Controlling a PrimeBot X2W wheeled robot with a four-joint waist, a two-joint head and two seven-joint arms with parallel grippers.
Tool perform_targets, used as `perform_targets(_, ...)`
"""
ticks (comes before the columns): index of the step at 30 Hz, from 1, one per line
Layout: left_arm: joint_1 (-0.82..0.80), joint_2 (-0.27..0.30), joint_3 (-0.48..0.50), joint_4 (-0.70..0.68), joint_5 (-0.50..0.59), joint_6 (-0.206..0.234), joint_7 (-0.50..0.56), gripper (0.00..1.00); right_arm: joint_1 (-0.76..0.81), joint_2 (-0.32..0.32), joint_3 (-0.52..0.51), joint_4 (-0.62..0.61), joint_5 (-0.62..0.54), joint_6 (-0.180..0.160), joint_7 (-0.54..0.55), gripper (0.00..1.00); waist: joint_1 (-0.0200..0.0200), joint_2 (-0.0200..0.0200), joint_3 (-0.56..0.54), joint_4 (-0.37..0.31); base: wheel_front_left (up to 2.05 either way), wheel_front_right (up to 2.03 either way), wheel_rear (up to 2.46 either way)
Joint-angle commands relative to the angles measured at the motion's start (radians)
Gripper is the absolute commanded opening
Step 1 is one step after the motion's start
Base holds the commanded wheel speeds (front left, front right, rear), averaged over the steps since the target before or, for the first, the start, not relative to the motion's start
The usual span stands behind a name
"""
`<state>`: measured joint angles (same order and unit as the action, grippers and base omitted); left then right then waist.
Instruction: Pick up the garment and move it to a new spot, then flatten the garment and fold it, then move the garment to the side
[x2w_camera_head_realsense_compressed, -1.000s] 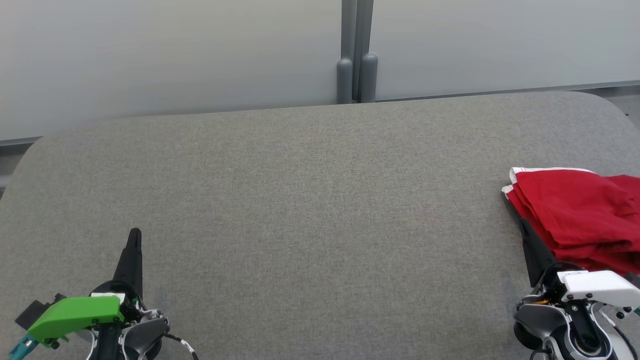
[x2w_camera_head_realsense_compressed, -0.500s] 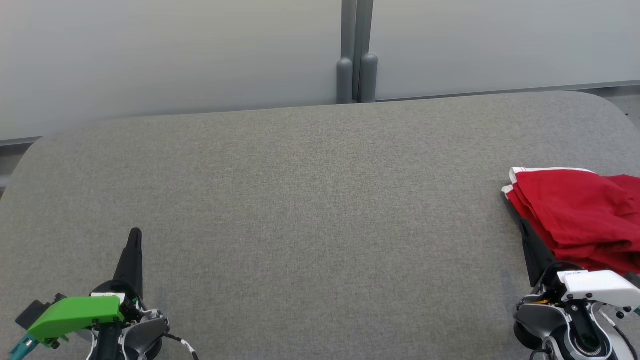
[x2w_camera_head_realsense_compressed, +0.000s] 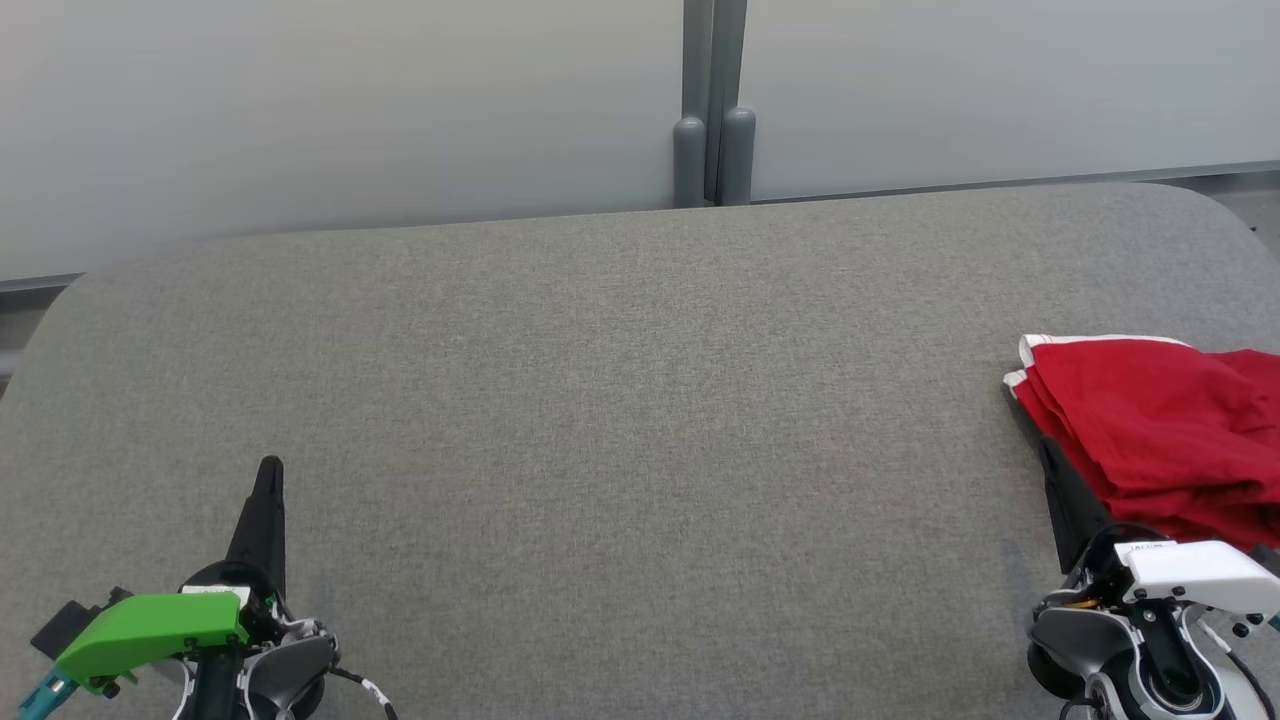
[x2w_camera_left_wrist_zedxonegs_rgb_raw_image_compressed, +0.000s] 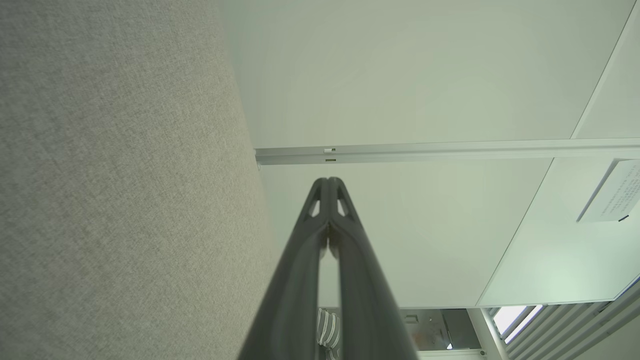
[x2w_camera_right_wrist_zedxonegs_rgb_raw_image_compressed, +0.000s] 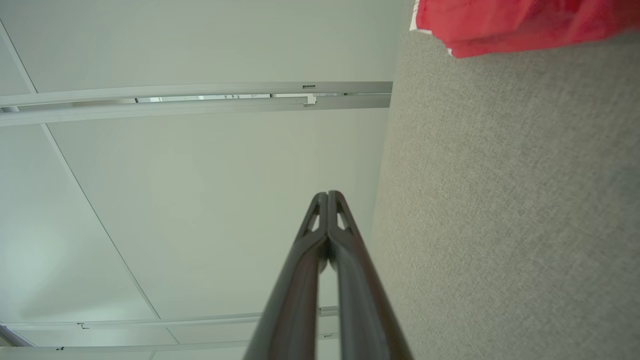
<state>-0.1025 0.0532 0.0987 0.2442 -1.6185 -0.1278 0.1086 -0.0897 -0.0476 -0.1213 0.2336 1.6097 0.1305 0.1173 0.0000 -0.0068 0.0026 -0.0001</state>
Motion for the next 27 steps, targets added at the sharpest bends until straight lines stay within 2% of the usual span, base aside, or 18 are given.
perform_targets(1,-0.011,0.000,0.005,-0.001,0.002,-0.005,0.004,0.00,-0.011,-0.005,-0.003,-0.004,0.007,0.000,0.001,0.00,0.0000,0.0068,0.000,0.000,0.00,0.00,0.00)
perform_targets(27,-0.011,-0.001,0.007,-0.001,0.004,-0.005,0.004,0.00,-0.011,-0.005,-0.002,-0.004,0.007,0.000,0.001,0.00,0.0000,0.0068,0.000,0.000,0.00,0.00,0.00)
